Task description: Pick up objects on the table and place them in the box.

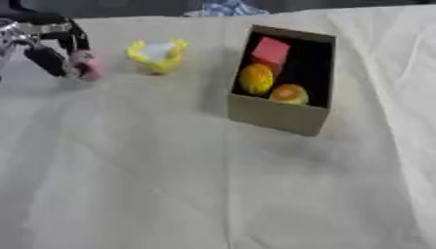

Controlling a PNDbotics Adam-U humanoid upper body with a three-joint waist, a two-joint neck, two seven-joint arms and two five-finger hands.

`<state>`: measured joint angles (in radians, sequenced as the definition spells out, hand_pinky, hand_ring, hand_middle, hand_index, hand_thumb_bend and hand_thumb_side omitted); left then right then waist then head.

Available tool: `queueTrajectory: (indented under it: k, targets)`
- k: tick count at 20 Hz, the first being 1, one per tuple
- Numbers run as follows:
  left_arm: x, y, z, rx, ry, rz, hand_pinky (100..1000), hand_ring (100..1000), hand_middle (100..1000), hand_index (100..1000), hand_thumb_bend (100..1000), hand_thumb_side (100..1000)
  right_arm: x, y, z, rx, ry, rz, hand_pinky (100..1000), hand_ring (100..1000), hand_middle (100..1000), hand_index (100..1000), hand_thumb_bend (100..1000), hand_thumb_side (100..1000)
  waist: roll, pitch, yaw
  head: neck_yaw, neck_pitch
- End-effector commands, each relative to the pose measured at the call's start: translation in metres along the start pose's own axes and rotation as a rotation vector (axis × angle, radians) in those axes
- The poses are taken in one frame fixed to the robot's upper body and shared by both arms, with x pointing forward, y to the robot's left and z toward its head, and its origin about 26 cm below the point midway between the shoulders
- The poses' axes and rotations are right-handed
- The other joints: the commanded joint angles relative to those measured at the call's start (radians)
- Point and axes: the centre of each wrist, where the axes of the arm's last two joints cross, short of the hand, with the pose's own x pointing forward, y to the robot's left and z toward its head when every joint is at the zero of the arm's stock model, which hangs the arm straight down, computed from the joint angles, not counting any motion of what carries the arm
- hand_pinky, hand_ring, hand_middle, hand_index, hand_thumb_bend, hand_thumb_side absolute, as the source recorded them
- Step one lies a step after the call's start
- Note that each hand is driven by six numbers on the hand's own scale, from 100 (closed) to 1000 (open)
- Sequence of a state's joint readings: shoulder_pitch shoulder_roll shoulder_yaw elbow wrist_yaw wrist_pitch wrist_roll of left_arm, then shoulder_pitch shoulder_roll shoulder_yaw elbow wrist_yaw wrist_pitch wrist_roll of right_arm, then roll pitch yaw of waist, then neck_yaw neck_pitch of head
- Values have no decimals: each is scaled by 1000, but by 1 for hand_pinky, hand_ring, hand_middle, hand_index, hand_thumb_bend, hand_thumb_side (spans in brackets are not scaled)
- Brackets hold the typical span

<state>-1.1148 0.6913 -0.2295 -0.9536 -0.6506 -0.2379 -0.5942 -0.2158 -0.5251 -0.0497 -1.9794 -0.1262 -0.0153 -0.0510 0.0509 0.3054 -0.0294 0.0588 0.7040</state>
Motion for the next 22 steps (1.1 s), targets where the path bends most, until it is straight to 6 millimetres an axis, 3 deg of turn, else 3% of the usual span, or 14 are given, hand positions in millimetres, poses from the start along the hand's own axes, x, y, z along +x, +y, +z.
queueTrajectory:
  k: [1, 6, 11, 15, 20, 22]
  targets:
    - [33, 35, -6, 97, -94, -16, 726, 588, 556, 620, 204, 100, 10, -6, -5, 9, -39, 27, 902, 762, 750, 891, 100, 697, 0, -27, -2, -2, 4]
    - [114, 53, -43, 132, -317, -22, 721, 574, 544, 609, 173, 100, 13, -4, -10, 29, -60, 22, 902, 762, 751, 891, 100, 691, 1, -31, -17, 10, 1]
    - [176, 45, -69, 124, -473, 16, 719, 570, 543, 609, 163, 111, 17, -1, -15, 44, -85, 7, 902, 762, 751, 891, 100, 687, 5, -30, -41, 22, -4]
    - [192, 30, -84, 84, -488, 33, 720, 574, 550, 619, 185, 128, 19, 0, -18, 49, -93, -1, 901, 762, 751, 891, 100, 688, 8, -25, -53, 26, -9]
    - [196, 11, -98, 48, -473, 44, 722, 580, 560, 635, 211, 158, 20, 1, -19, 53, -99, -7, 901, 762, 751, 891, 100, 686, 9, -17, -60, 22, -7]
    - [196, 6, -101, 48, -473, 54, 737, 612, 608, 696, 286, 242, 20, 1, -20, 53, -102, -10, 901, 762, 751, 891, 100, 695, 8, -13, -62, 20, -4]
